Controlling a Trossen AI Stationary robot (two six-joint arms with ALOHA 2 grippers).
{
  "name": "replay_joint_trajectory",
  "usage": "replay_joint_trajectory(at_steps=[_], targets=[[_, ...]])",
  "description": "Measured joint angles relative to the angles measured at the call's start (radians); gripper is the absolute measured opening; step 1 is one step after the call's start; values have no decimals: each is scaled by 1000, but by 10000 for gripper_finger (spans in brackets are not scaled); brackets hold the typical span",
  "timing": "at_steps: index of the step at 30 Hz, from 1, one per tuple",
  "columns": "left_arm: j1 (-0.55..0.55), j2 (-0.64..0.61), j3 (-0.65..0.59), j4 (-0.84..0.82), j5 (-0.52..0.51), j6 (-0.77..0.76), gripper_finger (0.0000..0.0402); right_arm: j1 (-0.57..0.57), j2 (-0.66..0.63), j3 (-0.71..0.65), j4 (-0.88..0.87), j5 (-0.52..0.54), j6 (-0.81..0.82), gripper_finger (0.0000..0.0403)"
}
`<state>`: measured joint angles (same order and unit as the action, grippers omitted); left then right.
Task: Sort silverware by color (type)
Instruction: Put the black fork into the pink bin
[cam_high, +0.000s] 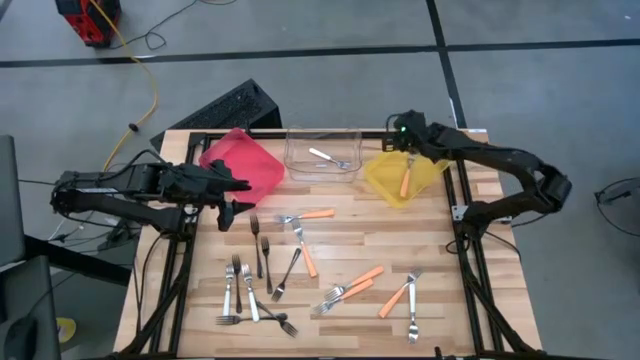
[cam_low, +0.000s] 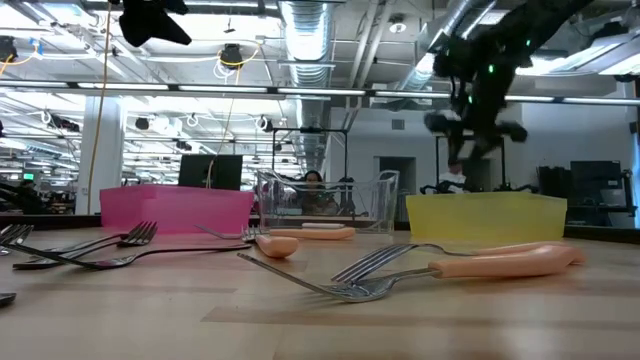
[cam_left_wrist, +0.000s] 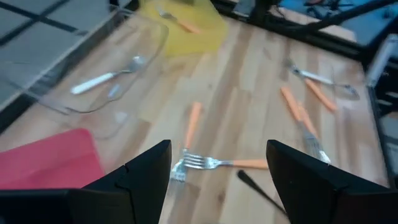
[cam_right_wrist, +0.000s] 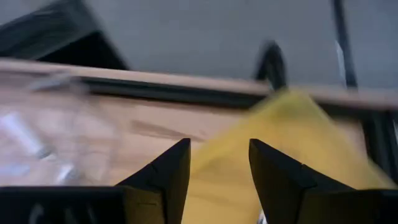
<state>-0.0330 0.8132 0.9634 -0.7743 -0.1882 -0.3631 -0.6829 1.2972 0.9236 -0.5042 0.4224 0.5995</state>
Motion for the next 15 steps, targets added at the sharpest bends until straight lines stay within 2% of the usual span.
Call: replay_joint_trajectory(at_steps=[3,6,10,15], targets=[[-1,30,0,-13,82,0,247,28,-52,40,-1,-56,-189,187],[-27,73,0,-78,184,0,247,59,-104,64,-17,-108,-308,186],[-89,152,0,-180,199,-28,247,96,-163,72,-21,-113,-339,186],[-129,258,0,-265,176,-288,247,108,-203,72,-31,-112,-290,186]])
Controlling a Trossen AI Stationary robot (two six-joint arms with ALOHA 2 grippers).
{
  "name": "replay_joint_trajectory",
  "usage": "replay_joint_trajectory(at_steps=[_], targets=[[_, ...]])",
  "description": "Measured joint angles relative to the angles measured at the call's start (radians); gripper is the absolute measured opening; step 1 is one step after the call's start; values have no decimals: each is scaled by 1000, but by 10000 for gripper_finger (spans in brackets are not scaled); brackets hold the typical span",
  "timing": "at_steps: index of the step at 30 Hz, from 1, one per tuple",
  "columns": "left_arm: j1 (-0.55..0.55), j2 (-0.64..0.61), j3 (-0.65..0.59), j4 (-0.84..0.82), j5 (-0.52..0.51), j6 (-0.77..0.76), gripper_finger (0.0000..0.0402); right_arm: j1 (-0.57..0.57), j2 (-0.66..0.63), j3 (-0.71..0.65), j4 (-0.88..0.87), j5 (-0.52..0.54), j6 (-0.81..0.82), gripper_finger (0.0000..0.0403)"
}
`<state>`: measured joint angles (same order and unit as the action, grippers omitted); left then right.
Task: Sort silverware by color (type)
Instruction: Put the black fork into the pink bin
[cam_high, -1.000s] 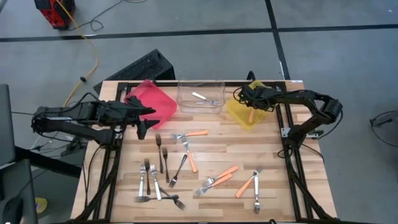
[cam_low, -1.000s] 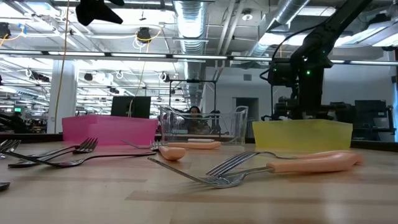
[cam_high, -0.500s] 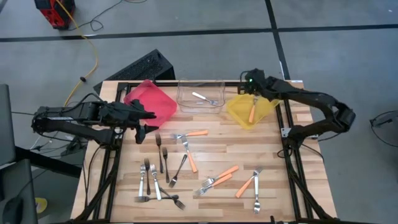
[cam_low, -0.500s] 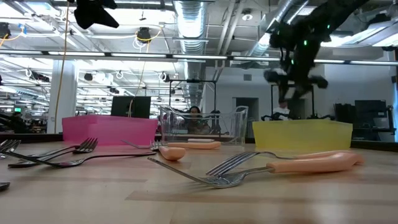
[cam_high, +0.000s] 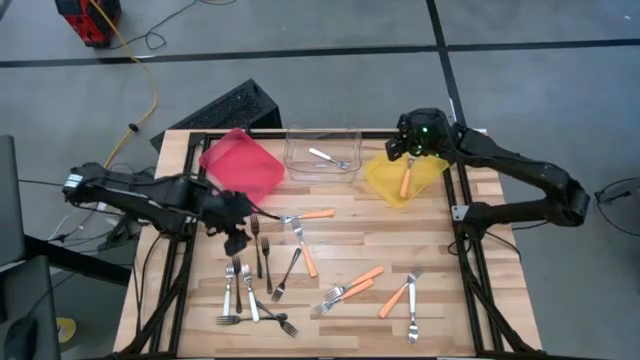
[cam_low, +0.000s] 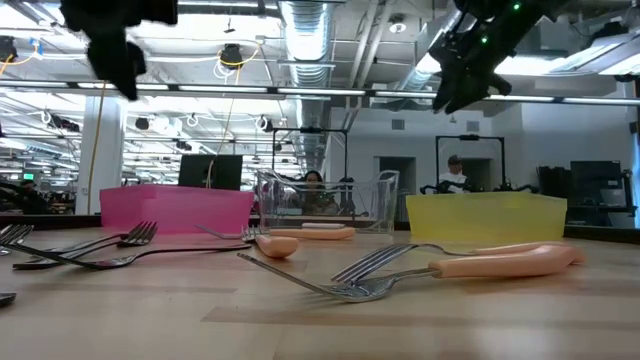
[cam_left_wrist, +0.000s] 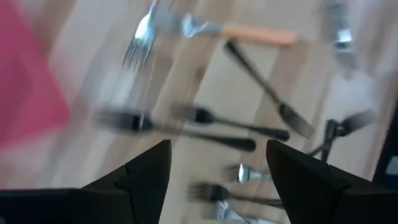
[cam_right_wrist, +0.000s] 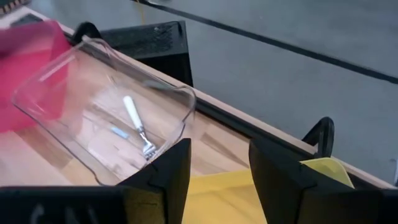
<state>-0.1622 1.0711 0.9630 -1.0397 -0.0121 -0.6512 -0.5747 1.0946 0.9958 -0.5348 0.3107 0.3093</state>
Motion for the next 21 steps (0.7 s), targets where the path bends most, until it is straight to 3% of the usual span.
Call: replay_joint_trajectory(at_steps=[7,11,21], targets=[[-64,114,0,-27,-147,-412,247,0,4,0,-10,0,15,186],[-68,169,0,-25,-162,-600,247,5,7,-4,-12,1,1,186],[-77,241,-8,89,-180,-696,247,5,7,-4,-14,1,-28,186]])
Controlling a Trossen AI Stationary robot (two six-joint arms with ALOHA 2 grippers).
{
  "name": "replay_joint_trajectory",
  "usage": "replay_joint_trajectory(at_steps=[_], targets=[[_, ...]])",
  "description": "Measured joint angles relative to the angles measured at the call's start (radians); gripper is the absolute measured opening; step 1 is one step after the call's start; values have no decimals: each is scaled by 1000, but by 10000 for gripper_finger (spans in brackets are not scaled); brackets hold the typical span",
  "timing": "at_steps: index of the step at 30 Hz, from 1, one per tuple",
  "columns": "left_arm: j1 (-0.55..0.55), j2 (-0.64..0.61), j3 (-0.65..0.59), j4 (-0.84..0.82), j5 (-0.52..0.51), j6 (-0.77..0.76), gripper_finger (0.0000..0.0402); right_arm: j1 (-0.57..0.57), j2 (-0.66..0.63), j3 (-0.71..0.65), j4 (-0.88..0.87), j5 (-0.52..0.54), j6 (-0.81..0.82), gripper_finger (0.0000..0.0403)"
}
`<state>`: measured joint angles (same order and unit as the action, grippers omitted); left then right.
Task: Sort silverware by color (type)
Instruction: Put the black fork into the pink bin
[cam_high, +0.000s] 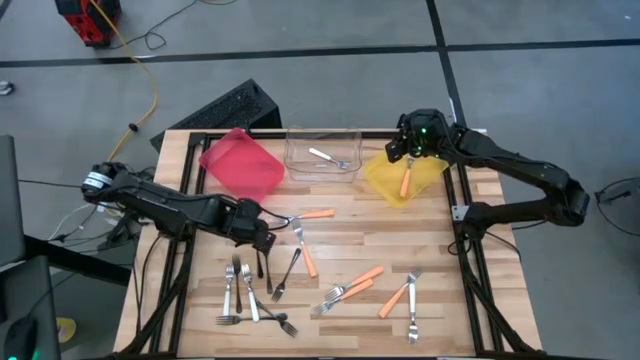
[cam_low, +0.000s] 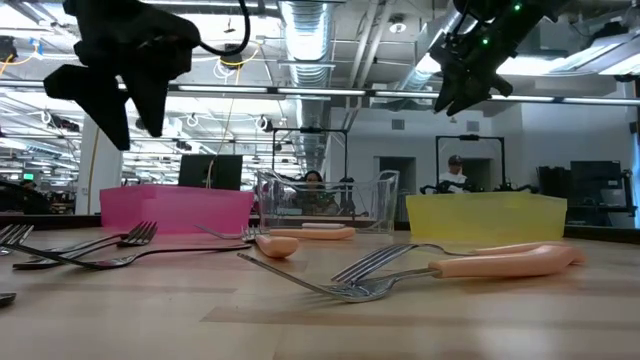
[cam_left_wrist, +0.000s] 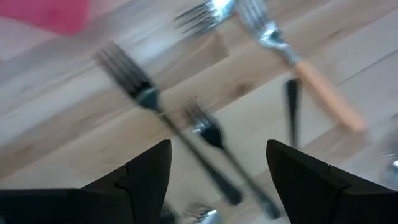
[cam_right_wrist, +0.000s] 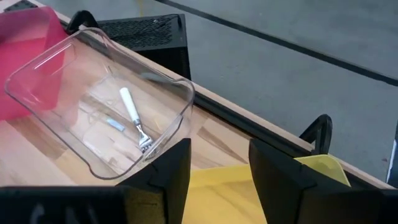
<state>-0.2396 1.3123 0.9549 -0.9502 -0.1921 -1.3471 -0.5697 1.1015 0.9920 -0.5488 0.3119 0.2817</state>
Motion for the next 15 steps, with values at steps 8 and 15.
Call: replay_joint_trajectory(at_steps=[8,15], targets=[[-75,-1,-121,184,9,-182,247,0,0,0,2,1,-1,186],[-128,12,-140,255,-24,-273,247,0,0,0,3,1,-1,186]])
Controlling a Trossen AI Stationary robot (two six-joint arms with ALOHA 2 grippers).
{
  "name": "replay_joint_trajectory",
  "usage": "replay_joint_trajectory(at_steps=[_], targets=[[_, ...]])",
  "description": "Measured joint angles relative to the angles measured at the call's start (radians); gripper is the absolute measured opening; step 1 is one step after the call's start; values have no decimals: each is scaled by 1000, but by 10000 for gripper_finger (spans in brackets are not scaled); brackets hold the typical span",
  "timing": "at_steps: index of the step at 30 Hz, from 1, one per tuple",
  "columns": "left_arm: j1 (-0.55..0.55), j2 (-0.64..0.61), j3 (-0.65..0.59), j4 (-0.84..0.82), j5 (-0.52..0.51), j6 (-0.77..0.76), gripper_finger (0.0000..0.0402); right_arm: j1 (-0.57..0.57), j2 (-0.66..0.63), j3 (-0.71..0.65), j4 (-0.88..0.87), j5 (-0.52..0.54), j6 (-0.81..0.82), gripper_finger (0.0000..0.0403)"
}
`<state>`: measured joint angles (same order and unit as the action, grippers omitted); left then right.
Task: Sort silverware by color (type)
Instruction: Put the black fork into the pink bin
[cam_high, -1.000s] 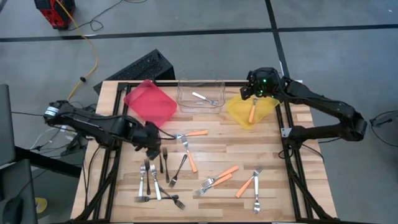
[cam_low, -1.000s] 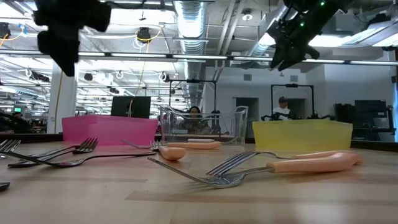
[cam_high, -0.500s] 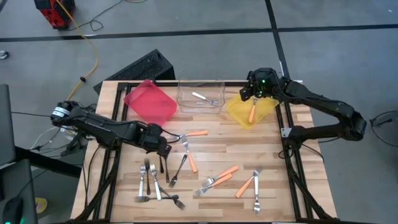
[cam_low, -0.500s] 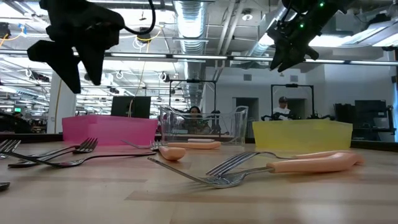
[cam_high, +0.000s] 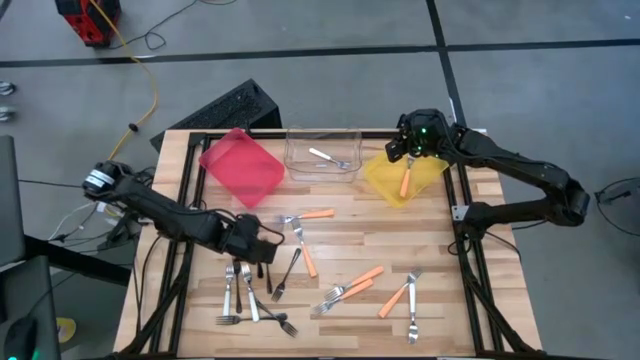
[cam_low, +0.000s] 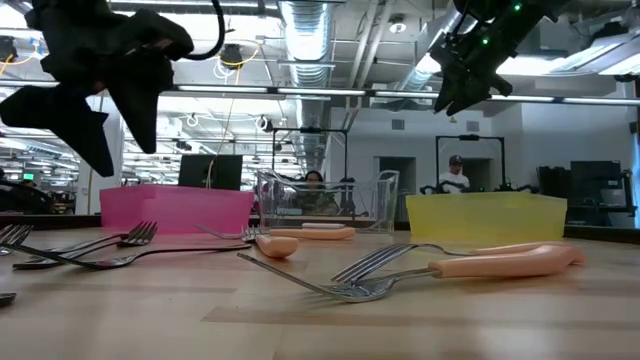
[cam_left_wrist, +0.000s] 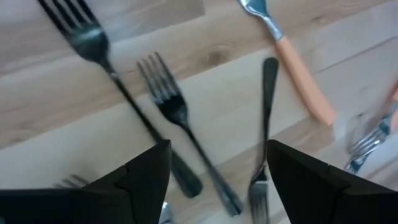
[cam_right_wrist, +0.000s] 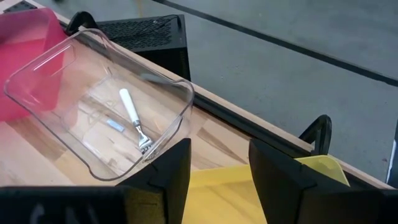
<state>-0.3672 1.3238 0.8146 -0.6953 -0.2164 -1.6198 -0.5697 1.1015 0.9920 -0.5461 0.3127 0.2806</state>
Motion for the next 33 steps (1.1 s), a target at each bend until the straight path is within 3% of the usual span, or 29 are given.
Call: replay_joint_trajectory(at_steps=[10,22,33], targets=[[-11,119,1,138,20,-26,247,0,0,0,0,0,0,186],[-10,118,80,25,3,-35,247,-2,0,0,0,0,-5,186],[-6,118,81,21,-1,-23,247,-2,0,0,0,0,-25,186]])
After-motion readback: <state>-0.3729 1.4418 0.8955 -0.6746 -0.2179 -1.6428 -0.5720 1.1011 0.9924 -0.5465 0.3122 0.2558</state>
